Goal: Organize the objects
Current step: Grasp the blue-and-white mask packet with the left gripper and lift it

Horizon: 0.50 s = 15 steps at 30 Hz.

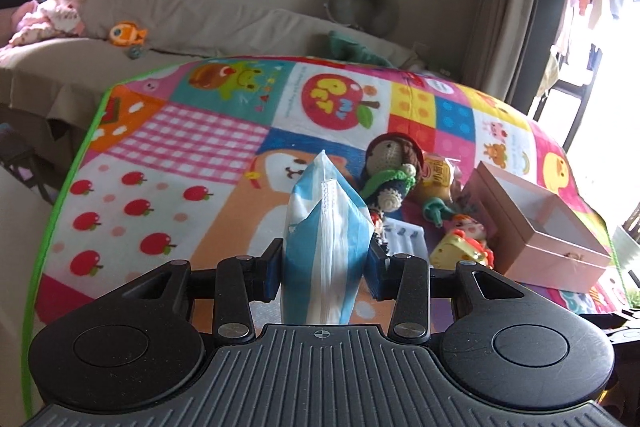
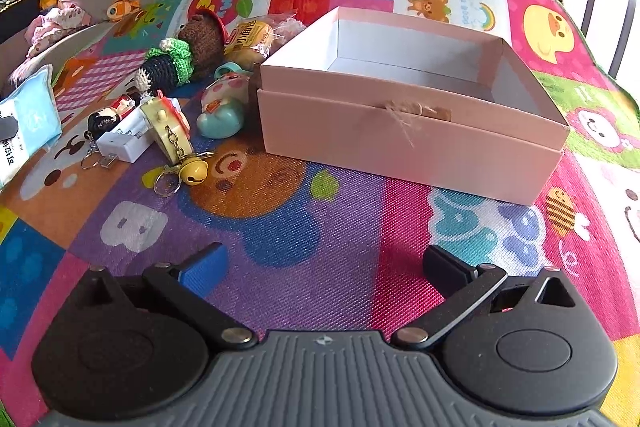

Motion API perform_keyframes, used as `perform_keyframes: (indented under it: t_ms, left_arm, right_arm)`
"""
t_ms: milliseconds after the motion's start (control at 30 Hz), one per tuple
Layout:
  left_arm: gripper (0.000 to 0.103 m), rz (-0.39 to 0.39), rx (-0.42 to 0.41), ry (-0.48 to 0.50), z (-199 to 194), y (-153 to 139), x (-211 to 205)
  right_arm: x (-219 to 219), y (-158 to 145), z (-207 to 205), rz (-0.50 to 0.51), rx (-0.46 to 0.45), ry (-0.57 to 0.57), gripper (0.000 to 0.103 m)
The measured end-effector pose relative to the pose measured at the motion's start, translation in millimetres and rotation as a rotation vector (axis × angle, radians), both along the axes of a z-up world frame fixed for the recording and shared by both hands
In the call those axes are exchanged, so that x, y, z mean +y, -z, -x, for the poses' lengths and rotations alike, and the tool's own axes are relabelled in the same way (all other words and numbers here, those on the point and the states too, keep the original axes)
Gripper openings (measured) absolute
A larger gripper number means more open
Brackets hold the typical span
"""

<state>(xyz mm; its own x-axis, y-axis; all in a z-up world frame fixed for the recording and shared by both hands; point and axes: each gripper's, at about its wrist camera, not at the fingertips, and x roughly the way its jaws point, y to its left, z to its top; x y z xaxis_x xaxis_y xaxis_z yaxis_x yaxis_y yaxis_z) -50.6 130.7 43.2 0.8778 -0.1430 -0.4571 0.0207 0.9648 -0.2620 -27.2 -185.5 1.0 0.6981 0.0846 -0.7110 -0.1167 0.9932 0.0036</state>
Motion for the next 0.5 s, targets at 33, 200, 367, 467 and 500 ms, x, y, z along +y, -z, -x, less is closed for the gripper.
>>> perform_keyframes:
  t_ms: [33,200,367,467,500]
  left_arm:
    - [0.045,0.004,-0.001,0.001,-0.6,-0.2,0.0]
    - [0.045,0.008,-0.019,-0.020,-3.6,-6.9,9.4]
    - [0.045,0.022,-0.041,-0.080,-1.9,-15.0,31.9]
    - [0.045,0.040,-0.046,-0.104,1.9,-15.2,45.0]
    - [0.045,0.048,-0.045,-0.108,3.0,-14.2,48.0]
  right_arm:
    - [2.8,-1.8,-1.7,-0.011,0.013,-0.025,0.103]
    - [48.3,-30.3,-1.7,-0.040,-0.109,-0.186,0.103]
    - [128.7,-51.9,-19.6,0.013,-0.288,-0.332,0.103]
    - [165.6,-43.9,-44.4,0.020,-0.279,-0.351,0.087]
    - [175.4,-39.3,-53.0,0.036,-0.271,-0.344,0.085]
